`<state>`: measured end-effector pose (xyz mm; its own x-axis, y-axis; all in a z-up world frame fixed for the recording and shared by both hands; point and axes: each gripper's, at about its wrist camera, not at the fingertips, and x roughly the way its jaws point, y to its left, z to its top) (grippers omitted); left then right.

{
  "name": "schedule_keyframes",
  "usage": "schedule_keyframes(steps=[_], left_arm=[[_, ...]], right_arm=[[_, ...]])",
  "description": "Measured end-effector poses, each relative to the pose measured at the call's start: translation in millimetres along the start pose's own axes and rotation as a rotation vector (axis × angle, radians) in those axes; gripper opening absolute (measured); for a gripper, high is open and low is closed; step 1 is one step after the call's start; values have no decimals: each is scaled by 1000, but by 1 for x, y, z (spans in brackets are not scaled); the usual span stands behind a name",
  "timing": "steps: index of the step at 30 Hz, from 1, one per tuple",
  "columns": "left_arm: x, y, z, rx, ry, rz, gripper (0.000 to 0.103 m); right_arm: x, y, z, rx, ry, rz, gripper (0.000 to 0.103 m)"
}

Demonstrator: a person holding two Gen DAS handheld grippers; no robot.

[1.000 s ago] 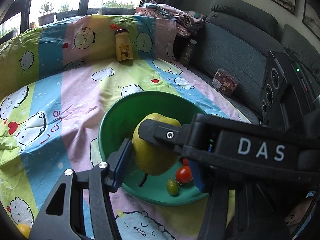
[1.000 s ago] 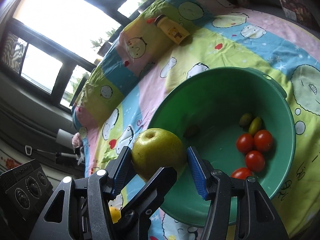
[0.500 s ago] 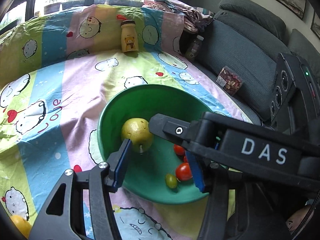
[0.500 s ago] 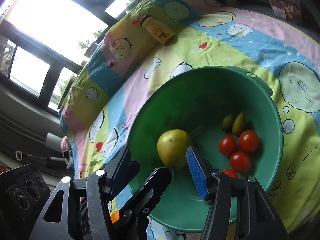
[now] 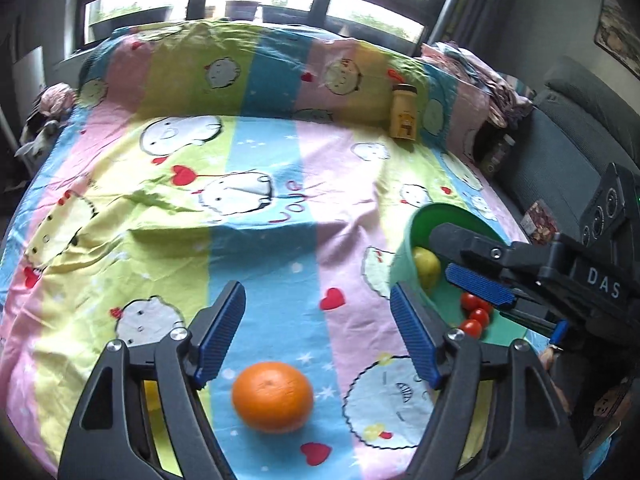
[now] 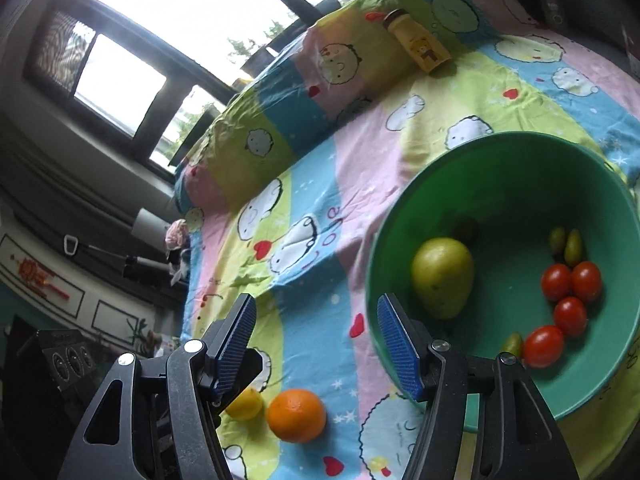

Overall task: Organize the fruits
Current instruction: 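Move the open right gripper to the yellow lemon, then close the right gripper on the lemon and lift it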

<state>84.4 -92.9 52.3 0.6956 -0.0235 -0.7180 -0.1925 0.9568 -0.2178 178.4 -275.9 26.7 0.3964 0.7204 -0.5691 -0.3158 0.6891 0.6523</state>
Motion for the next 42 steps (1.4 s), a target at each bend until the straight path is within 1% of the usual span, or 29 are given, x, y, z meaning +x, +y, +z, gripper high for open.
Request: schedule_keyframes(steps=[4, 7, 9, 10, 14, 17, 22, 24, 28, 35, 39, 42], left_arm=[[-13, 48, -15, -106, 16, 83, 78], [-18, 75, -28, -180, 22, 148, 79], [-20, 89, -39, -208, 34, 196, 79], [-21, 95, -44, -219, 40, 207, 79], [-19, 114, -58, -259, 65, 195, 79], [-16, 123, -63, -284, 72, 173, 79], [-7, 126, -68, -291, 102, 133, 78], [-4, 127, -69, -294, 108, 110, 78], [-1, 131, -71, -304, 120, 96, 77], [0, 131, -73, -298, 121, 92, 77], [1, 134, -73, -305, 126, 93, 72], [1, 136, -74, -307, 129, 99, 68]], right_arm=[[29, 36, -12, -105, 99, 21, 70], [52, 65, -27, -197, 175, 39, 70], [68, 82, -37, -244, 233, 62, 70], [76, 89, -43, -264, 258, 68, 70], [106, 110, -61, -313, 350, 74, 70], [125, 117, -74, -323, 407, 67, 70], [144, 118, -86, -333, 461, 35, 70], [150, 117, -87, -321, 474, 34, 70], [157, 117, -91, -326, 491, 13, 71], [169, 121, -98, -359, 515, -16, 71], [174, 123, -102, -388, 514, -43, 70], [176, 125, -105, -411, 521, -44, 70]])
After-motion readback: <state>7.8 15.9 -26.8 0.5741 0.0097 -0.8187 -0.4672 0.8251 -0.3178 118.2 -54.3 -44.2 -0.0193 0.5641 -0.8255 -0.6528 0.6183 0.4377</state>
